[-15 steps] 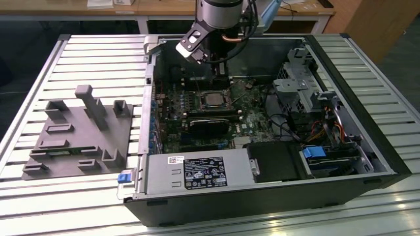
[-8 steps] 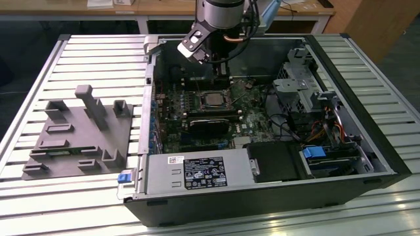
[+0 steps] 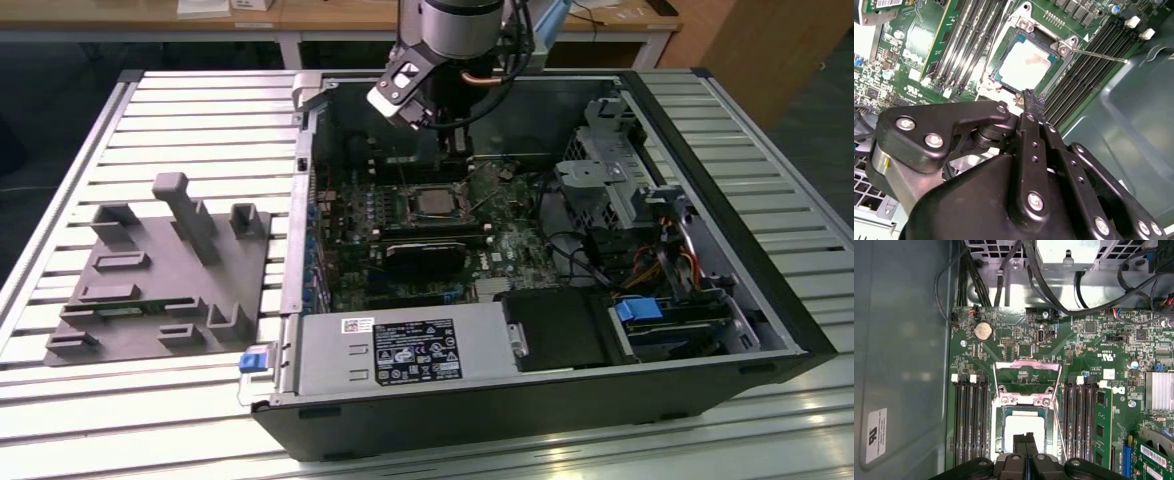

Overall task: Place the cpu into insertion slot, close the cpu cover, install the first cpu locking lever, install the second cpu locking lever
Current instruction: 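Close the cpu cover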

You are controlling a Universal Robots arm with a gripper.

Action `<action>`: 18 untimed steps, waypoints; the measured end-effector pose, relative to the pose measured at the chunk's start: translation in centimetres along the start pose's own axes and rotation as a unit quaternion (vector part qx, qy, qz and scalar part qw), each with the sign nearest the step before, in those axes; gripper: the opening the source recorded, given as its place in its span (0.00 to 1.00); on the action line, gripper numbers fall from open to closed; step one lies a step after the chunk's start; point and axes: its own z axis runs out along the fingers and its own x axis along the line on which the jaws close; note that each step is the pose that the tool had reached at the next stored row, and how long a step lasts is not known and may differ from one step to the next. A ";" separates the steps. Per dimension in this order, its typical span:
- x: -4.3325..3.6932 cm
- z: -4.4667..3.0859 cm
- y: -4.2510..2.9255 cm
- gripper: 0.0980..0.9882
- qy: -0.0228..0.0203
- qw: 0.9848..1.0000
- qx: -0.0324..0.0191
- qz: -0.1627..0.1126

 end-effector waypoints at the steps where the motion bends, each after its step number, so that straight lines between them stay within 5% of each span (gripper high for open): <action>1: 0.00 0.01 0.08 0.02 0.000 1.000 0.000 0.000; 12: 0.00 0.04 0.69 0.02 0.000 1.000 0.000 0.000; 15: 0.00 0.09 0.87 0.02 0.005 1.000 0.001 0.000; 18: -0.01 0.11 1.19 0.02 0.005 1.000 0.002 0.000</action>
